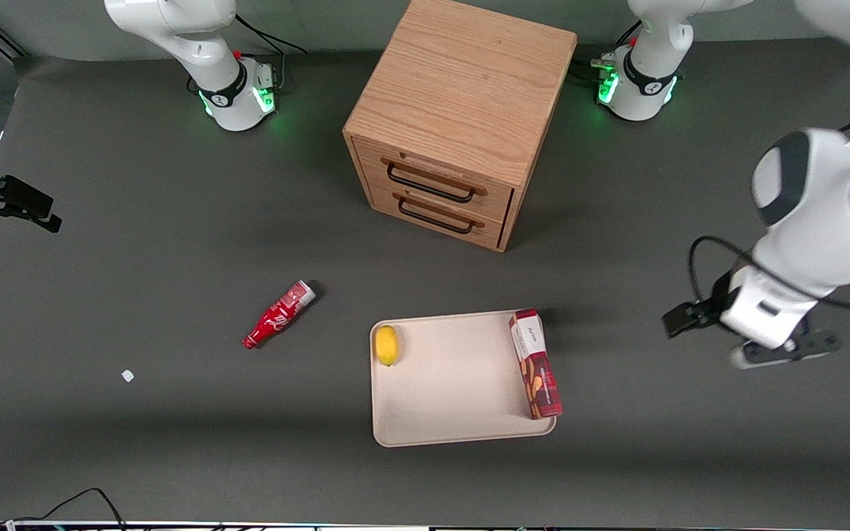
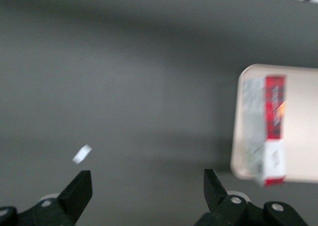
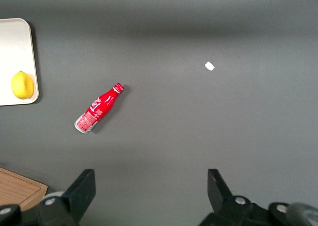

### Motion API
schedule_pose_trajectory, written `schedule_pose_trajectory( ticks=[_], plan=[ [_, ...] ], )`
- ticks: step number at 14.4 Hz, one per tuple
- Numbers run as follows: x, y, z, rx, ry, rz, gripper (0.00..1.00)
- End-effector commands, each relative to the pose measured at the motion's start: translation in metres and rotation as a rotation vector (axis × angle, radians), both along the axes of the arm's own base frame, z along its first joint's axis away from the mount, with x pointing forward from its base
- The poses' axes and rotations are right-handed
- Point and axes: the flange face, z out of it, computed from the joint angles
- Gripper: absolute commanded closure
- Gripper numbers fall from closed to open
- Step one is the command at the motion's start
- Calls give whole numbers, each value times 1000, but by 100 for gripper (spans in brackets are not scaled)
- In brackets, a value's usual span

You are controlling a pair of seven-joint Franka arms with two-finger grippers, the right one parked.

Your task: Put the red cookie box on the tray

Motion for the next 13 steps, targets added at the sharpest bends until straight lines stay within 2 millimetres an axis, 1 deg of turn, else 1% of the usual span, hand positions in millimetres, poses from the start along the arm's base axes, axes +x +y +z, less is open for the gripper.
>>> schedule_pose_trajectory(
  ticks=[1, 2, 4, 6, 7, 9, 10, 13],
  plan=[
    [-42, 30, 39, 34, 55, -42, 0],
    [-51, 40, 52, 45, 61, -60, 0],
    [-69, 52, 79, 42, 62, -67, 0],
    [-84, 54, 103, 18, 48, -65, 0],
    [-90, 57, 111, 14, 45, -64, 0],
    [-98, 53, 123, -21, 38, -58, 0],
    [-101, 56, 128, -23, 32, -49, 0],
    [-103, 55, 130, -21, 30, -51, 0]
  ],
)
